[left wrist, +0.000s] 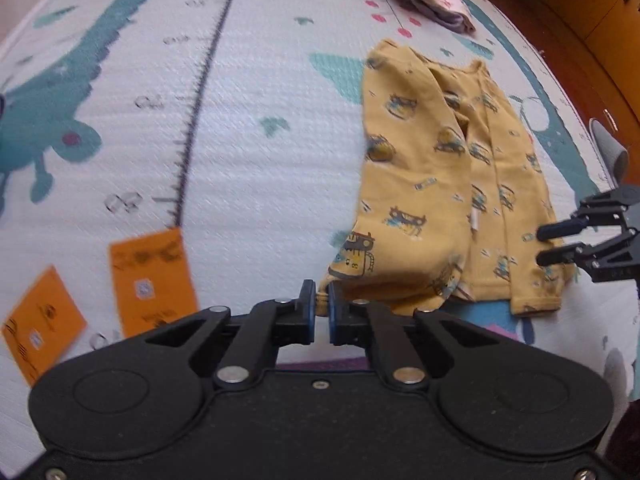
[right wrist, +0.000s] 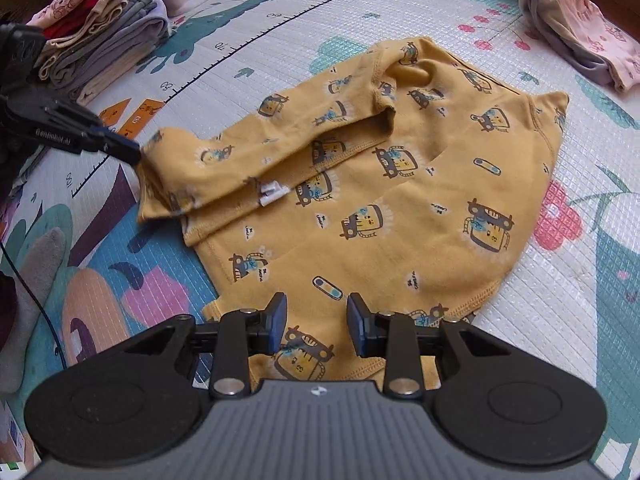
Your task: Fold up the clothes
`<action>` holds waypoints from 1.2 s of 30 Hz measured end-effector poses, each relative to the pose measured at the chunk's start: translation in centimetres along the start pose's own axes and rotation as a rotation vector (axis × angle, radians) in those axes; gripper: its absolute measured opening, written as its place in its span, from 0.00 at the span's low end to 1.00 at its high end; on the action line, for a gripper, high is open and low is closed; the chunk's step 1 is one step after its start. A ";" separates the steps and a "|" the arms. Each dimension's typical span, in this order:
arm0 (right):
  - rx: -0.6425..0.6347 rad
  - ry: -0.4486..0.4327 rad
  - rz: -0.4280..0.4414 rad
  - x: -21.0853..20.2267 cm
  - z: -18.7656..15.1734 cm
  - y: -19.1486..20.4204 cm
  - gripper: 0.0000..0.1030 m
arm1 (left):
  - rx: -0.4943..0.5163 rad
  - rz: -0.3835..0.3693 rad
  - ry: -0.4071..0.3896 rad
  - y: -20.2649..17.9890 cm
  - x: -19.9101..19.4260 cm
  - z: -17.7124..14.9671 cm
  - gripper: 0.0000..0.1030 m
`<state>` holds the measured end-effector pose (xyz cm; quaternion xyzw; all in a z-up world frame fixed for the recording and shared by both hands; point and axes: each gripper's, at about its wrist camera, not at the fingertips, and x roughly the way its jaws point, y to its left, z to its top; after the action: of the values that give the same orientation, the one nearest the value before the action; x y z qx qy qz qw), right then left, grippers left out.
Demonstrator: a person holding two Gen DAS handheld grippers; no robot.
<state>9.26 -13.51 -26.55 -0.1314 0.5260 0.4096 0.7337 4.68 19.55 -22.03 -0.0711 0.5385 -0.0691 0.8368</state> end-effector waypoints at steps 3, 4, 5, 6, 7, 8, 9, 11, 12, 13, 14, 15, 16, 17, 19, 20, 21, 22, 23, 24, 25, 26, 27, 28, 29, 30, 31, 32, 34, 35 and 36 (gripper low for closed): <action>0.005 0.003 -0.002 0.1 -0.1 -0.1 0.34 | 0.020 0.086 -0.050 2.3 -0.5 1.6 0.03; 0.006 0.004 -0.001 0.1 -0.1 -0.1 0.34 | 0.027 0.115 -0.065 3.0 -0.6 2.1 0.03; 0.008 0.004 -0.001 0.1 -0.1 -0.1 0.34 | 0.037 0.144 -0.073 3.8 -0.5 2.4 0.03; 0.010 0.004 0.000 0.1 -0.1 -0.2 0.35 | 0.032 0.162 -0.072 4.7 -0.5 2.7 0.03; 0.011 0.004 0.002 0.2 -0.1 -0.2 0.35 | 0.025 0.174 -0.066 5.8 -0.5 3.0 0.03; 0.013 0.004 0.003 0.2 -0.1 -0.2 0.35 | 0.017 0.186 -0.060 6.8 -0.4 3.3 0.03; 0.016 0.004 0.005 0.2 -0.1 -0.2 0.35 | 0.007 0.200 -0.057 7.8 -0.4 3.5 0.03; 0.017 0.005 0.009 0.2 -0.1 -0.2 0.35 | -0.013 0.201 -0.040 9.4 -0.3 4.0 0.03; 0.018 0.004 0.010 0.2 -0.1 -0.2 0.35 | -0.008 0.213 -0.037 10.0 -0.2 4.3 0.03; 0.019 0.004 0.011 0.3 -0.2 -0.2 0.36 | -0.003 0.225 -0.035 10.5 0.0 4.7 0.03; 0.020 0.005 0.012 0.3 -0.2 -0.3 0.36 | 0.001 0.237 -0.032 11.0 0.1 5.1 0.03; 0.020 0.005 0.013 0.3 -0.2 -0.3 0.36 | 0.005 0.243 -0.035 11.4 0.3 5.6 0.03; 0.020 0.005 0.013 0.4 -0.1 -0.2 0.36 | 0.009 0.250 -0.037 11.8 0.4 6.1 0.03; 0.019 0.006 0.013 0.5 0.0 -0.2 0.37 | 0.013 0.257 -0.039 12.2 0.6 6.5 0.03; 0.014 0.009 0.014 0.5 0.0 0.0 0.40 | -0.001 0.270 -0.048 13.0 0.8 7.4 0.03; 0.011 0.011 0.014 0.5 0.0 0.0 0.40 | -0.016 0.275 -0.055 13.3 0.8 7.8 0.05; 0.007 0.012 0.014 0.6 0.0 0.1 0.40 | -0.031 0.281 -0.062 13.7 0.8 8.1 0.07; 0.005 0.012 0.013 0.6 0.0 0.1 0.40 | -0.050 0.282 -0.065 13.9 0.7 8.1 0.07; 0.005 0.014 0.013 0.6 0.1 0.1 0.40 | -0.082 0.284 -0.072 14.1 0.5 8.0 0.07; 0.006 0.014 0.013 0.6 0.1 0.1 0.40 | -0.110 0.266 -0.071 14.2 0.3 7.7 0.10; 0.007 0.015 0.013 0.6 0.1 0.1 0.41 | -0.131 0.251 -0.073 14.2 0.2 7.2 0.13; 0.008 0.015 0.015 0.6 0.1 0.0 0.41 | -0.153 0.235 -0.075 14.1 0.1 6.7 0.21; 0.009 0.015 0.016 0.6 0.1 0.0 0.41 | -0.173 0.219 -0.077 14.0 0.0 6.3 0.27; 0.010 0.015 0.018 0.6 0.2 0.0 0.42 | -0.189 0.198 -0.074 13.9 0.2 5.8 0.29; 0.011 0.015 0.019 0.7 0.2 0.0 0.43 | -0.202 0.191 -0.066 13.8 0.5 5.4 0.34; 0.010 0.015 0.019 0.7 0.2 0.1 0.43 | -0.214 0.185 -0.058 13.6 0.8 5.0 0.37; 0.009 0.015 0.019 0.7 0.2 0.1 0.44 | -0.215 0.186 -0.056 13.3 1.2 4.7 0.37; 0.008 0.015 0.018 0.7 0.2 0.1 0.44 | -0.214 0.188 -0.055 13.1 1.5 4.4 0.34; 0.006 0.015 0.017 0.7 0.2 0.2 0.44 | -0.181 0.196 -0.068 12.4 1.9 4.2 0.06; 0.006 0.015 0.017 0.8 0.2 0.2 0.44 | -0.162 0.200 -0.076 12.0 2.1 4.2 0.06; 0.005 0.015 0.017 0.8 0.3 0.2 0.44 | -0.148 0.214 -0.085 12.0 2.0 4.4 0.04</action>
<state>9.34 -12.84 -27.07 -0.1283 0.5336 0.4135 0.7266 9.99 31.15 -24.33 -0.0777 0.5107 0.0638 0.8539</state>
